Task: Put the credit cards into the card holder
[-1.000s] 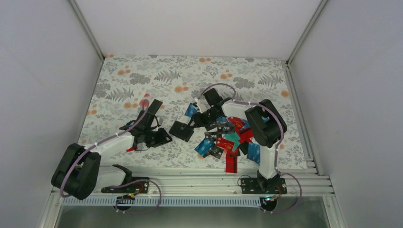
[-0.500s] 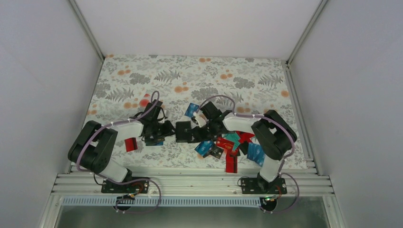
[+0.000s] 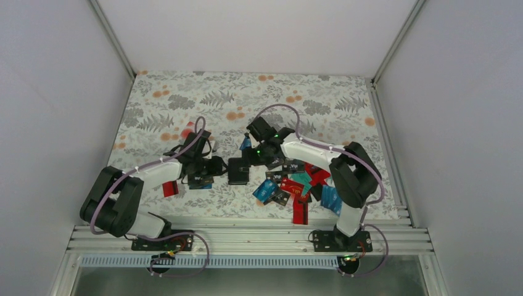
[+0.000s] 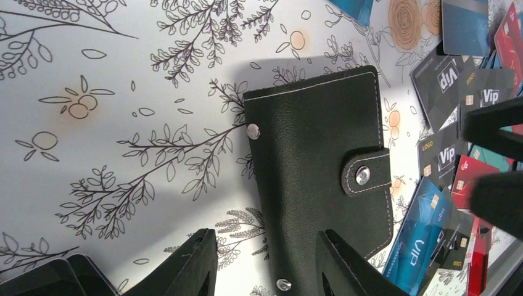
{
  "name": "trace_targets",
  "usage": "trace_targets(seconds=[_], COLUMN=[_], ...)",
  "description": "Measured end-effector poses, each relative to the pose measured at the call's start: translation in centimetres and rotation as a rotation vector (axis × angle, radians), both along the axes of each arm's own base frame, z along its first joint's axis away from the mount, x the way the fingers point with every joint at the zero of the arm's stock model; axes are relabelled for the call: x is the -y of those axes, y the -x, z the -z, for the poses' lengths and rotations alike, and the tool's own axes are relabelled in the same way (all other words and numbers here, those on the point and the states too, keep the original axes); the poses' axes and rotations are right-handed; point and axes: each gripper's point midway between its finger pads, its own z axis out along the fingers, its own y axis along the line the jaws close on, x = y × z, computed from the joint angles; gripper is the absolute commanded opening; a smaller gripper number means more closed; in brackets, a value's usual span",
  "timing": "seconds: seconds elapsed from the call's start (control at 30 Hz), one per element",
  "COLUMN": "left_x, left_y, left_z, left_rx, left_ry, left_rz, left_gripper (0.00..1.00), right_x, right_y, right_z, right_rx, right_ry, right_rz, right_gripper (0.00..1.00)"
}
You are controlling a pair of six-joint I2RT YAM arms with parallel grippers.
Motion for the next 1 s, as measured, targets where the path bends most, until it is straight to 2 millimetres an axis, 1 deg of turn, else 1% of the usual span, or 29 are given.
trace_targets(seconds=[0.07,0.2,0.3,0.43,0.7,0.83,0.93,1.0], left_x=[0.1,0.3,0.4,1.0,1.8,1.9,2.0,2.1], left_y=[0.0,0.1,0.2,0.0,-0.4,-0.3,-0.2,-0.3], left_z=[0.0,0.6,1.1,1.4,1.3,1.4,1.4,1.4], left_rx=[0.002,-0.014,-0.031,-0.033,-0.02,-0.018,-0.012,-0.007], left_ry=[0.003,0.006,0.01,0.037,0.077,0.085,0.094,0.099], left_rz=[0.006,0.018,0.024,0.039,0.059,0.064,0.067,0.069], left_gripper=[0.41,0.41,0.41,0.4,0.36,0.36,0.36,0.36], right_x=[-0.4,-0.6,-1.0,-1.6,-1.9,-2.1,-2.1,-2.1], right_y=[-0.1,0.3,0.5,0.5,0.4,0.1,0.1,0.1], right_z=[0.8,2.9,3.8,4.0,3.7,4.3,5.0,5.0], right_rx=[-0.01,-0.048,-0.062,-0.059,-0.045,-0.041,-0.038,-0.031], right_ry=[0.031,0.098,0.139,0.164,0.203,0.24,0.265,0.271], right_rz=[0.02,0.045,0.055,0.063,0.088,0.091,0.091,0.093], right_gripper=[0.51,0.5,0.49,0.47,0.48,0.47,0.44,0.41])
